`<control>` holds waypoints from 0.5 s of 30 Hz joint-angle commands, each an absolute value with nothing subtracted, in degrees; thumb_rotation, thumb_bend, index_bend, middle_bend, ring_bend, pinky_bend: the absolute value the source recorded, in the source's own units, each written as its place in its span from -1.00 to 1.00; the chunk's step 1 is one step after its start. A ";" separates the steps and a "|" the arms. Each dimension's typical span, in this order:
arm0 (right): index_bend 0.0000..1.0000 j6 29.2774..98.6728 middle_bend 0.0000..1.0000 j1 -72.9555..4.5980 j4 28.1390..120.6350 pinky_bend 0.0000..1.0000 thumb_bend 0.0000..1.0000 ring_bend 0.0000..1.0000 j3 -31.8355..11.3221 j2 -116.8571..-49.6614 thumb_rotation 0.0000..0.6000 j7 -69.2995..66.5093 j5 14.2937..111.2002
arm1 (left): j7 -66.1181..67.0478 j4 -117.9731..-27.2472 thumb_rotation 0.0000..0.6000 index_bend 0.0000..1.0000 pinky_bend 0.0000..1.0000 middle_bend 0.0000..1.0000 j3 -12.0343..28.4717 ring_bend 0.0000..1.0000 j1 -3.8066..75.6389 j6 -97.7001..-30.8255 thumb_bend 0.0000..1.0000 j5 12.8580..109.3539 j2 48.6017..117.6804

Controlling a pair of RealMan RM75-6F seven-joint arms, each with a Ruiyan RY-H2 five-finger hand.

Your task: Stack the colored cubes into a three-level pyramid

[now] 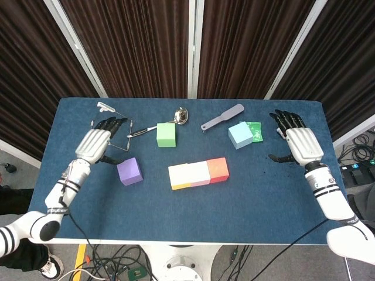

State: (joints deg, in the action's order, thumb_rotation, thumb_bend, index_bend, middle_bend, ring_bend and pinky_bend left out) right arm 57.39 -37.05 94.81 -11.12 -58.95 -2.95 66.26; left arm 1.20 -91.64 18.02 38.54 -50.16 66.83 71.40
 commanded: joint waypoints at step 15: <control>-1.00 56.30 -0.96 -35.65 93.93 -1.00 -0.89 -1.00 -11.28 -59.00 1.00 -4.88 69.01 | 3.14 -74.58 1.00 -0.93 -0.79 -0.75 21.02 -0.99 54.34 -36.06 -1.00 51.58 83.32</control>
State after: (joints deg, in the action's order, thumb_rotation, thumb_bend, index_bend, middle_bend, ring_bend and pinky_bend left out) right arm 56.32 -35.68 93.97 -11.28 -58.96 -4.87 68.98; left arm 3.58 -75.34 20.73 53.53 -36.89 52.41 82.57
